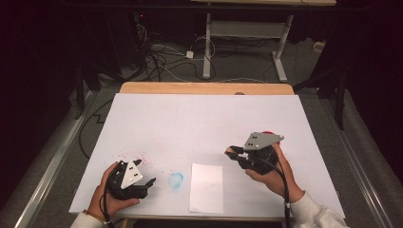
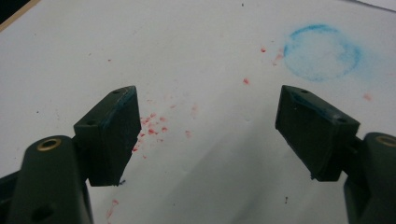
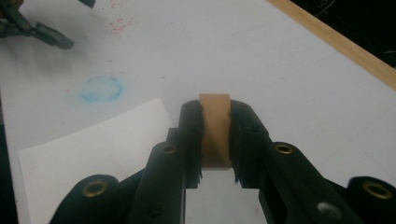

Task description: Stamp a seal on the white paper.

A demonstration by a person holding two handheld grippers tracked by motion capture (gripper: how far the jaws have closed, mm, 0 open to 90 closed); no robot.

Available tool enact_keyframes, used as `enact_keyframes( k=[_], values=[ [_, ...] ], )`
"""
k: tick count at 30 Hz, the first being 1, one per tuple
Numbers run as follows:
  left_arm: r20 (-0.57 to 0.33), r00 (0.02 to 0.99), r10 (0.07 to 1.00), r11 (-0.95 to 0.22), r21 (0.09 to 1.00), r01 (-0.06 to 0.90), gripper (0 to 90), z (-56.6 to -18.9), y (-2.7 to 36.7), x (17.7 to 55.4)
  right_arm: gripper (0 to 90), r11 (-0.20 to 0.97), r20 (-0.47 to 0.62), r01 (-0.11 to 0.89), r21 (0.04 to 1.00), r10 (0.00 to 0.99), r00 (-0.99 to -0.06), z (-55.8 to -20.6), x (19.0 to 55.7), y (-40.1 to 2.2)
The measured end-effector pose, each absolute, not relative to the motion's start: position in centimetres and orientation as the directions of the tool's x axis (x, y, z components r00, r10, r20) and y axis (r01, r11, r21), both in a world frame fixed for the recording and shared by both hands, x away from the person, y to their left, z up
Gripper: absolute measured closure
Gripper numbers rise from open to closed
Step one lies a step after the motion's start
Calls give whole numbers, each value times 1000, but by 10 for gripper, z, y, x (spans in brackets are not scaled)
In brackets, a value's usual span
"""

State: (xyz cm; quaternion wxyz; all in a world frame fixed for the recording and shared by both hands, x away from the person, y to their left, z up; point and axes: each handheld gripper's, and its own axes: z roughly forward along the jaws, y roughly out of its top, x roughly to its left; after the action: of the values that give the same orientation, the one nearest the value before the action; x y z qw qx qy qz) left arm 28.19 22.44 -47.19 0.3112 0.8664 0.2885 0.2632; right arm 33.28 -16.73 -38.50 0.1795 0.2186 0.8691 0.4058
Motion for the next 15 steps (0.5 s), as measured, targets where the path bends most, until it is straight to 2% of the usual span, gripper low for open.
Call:
enact_keyframes(
  k=[15],
  values=[
    [278,695,663,-643,687,338,215,-473,223,282,764,656,-135,187,731,408,-903,-412,318,-129]
  ],
)
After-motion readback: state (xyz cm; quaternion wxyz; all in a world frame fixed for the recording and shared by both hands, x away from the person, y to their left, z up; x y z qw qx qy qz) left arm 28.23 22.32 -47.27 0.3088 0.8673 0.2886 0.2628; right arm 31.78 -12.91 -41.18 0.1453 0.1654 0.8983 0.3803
